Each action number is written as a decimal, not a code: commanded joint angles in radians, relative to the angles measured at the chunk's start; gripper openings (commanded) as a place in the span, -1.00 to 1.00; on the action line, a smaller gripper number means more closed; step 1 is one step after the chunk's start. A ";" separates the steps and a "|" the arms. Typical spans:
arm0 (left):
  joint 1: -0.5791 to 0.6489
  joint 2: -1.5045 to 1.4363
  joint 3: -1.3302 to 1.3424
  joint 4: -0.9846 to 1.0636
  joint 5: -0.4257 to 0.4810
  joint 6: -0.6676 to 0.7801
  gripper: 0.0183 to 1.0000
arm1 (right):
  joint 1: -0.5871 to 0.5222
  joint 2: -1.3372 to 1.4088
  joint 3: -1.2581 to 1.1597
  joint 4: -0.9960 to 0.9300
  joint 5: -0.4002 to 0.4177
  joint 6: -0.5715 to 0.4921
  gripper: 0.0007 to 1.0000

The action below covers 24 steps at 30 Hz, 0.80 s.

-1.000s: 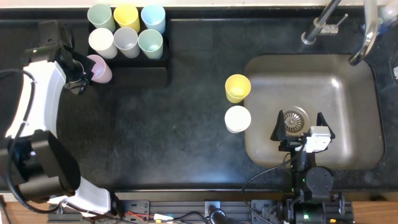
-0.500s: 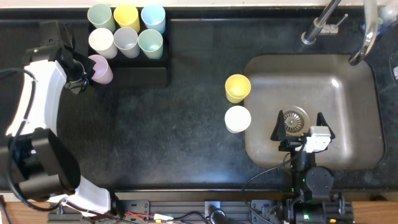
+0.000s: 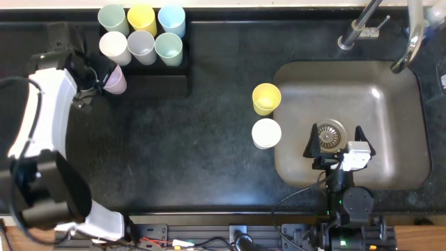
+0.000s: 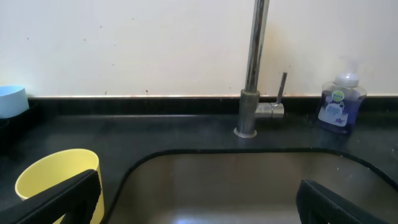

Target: Store Cups

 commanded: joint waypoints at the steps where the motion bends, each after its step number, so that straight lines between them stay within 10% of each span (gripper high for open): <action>1: -0.188 -0.146 0.064 0.016 -0.006 0.142 1.00 | -0.006 -0.008 -0.013 0.004 -0.005 -0.003 1.00; 7: -0.673 -0.096 0.149 0.162 -0.256 0.237 1.00 | -0.006 -0.008 -0.013 0.004 -0.005 -0.003 0.99; 11: -0.941 0.020 0.166 0.259 -0.421 0.025 1.00 | -0.006 -0.008 -0.013 0.004 -0.005 -0.003 1.00; 24: -0.990 0.199 0.197 0.190 -0.149 -0.290 1.00 | -0.006 -0.008 -0.013 0.004 -0.005 -0.003 1.00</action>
